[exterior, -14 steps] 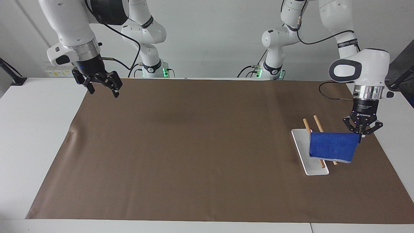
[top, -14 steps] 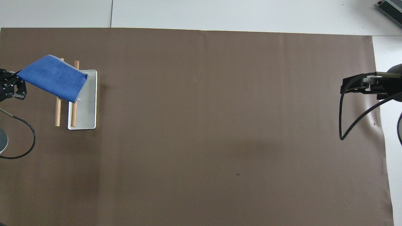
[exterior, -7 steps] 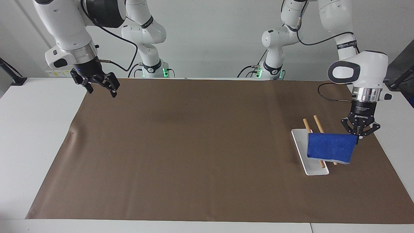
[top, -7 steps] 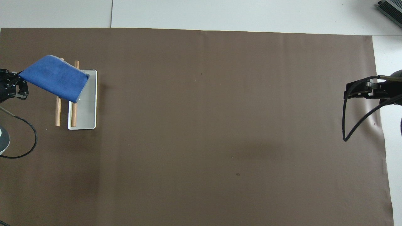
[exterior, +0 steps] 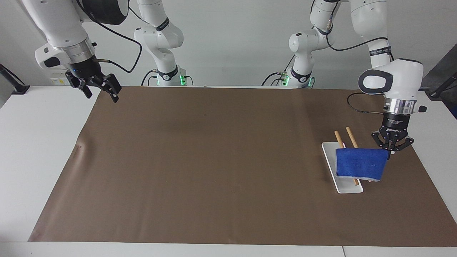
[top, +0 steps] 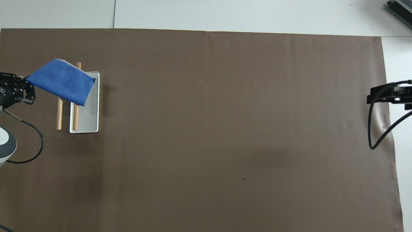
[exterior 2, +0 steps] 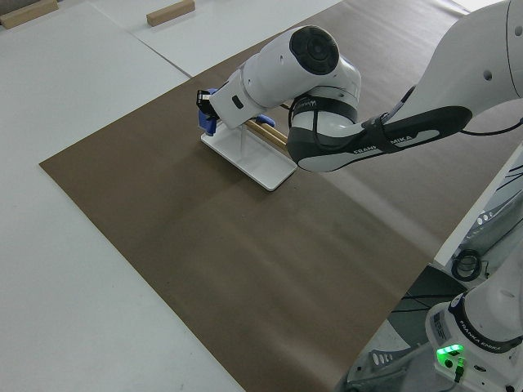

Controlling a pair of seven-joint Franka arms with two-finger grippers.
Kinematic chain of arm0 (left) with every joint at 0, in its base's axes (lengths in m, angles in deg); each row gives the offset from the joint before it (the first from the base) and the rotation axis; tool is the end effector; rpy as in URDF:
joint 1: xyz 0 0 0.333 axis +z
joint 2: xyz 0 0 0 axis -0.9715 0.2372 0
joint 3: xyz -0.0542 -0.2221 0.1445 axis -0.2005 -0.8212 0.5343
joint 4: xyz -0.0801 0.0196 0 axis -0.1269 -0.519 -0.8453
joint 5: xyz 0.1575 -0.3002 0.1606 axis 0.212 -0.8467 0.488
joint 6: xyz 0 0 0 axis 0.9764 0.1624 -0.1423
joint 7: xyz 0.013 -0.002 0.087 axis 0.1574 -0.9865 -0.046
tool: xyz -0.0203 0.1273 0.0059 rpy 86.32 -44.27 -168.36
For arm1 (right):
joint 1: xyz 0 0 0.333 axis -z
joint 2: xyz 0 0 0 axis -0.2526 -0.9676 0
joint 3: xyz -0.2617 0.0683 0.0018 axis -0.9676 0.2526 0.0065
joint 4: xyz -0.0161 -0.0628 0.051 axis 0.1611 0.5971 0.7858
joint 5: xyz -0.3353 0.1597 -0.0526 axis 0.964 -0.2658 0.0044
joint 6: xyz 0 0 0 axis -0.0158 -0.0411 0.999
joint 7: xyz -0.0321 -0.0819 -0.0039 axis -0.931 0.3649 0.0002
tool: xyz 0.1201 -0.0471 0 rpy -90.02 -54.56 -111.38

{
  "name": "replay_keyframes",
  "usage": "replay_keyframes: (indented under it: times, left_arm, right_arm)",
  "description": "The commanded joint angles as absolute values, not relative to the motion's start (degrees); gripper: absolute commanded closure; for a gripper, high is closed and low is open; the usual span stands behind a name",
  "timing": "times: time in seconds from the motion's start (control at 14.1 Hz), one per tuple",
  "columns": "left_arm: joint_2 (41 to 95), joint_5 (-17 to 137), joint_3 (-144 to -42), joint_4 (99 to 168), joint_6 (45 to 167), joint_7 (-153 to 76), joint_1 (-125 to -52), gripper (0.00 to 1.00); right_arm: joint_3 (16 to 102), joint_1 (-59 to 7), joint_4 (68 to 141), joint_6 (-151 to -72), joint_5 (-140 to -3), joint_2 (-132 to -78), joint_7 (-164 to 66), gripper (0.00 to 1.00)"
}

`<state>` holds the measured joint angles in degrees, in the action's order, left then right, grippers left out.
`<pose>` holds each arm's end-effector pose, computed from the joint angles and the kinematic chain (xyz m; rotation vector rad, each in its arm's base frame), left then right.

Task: Right arm passes towel to left arm to hang
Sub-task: 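Drape the towel over the wooden dowels and open the left gripper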

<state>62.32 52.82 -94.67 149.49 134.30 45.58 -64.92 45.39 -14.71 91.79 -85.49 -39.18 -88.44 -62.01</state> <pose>0.5715 0.0970 0.3651 0.9444 2.2912 0.2608 0.5309 -0.0629 0.5641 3.1016 -0.3052 0.0505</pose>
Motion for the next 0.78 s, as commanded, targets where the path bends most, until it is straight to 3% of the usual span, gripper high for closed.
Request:
replay_keyframes:
  times: [0.0, 0.71]
  left_arm:
    - [62.36, 53.58, -94.12, 149.34, 134.97, 46.6, -65.3, 0.0]
    - [61.4, 56.91, -93.42, 143.71, 122.5, 43.35, -62.31, 0.0]
  right_arm:
    - [45.56, -14.54, 92.94, -85.06, -39.57, -87.34, -61.04, 0.0]
    - [46.52, -14.63, 92.24, -82.88, -39.66, -87.43, -61.13, 0.0]
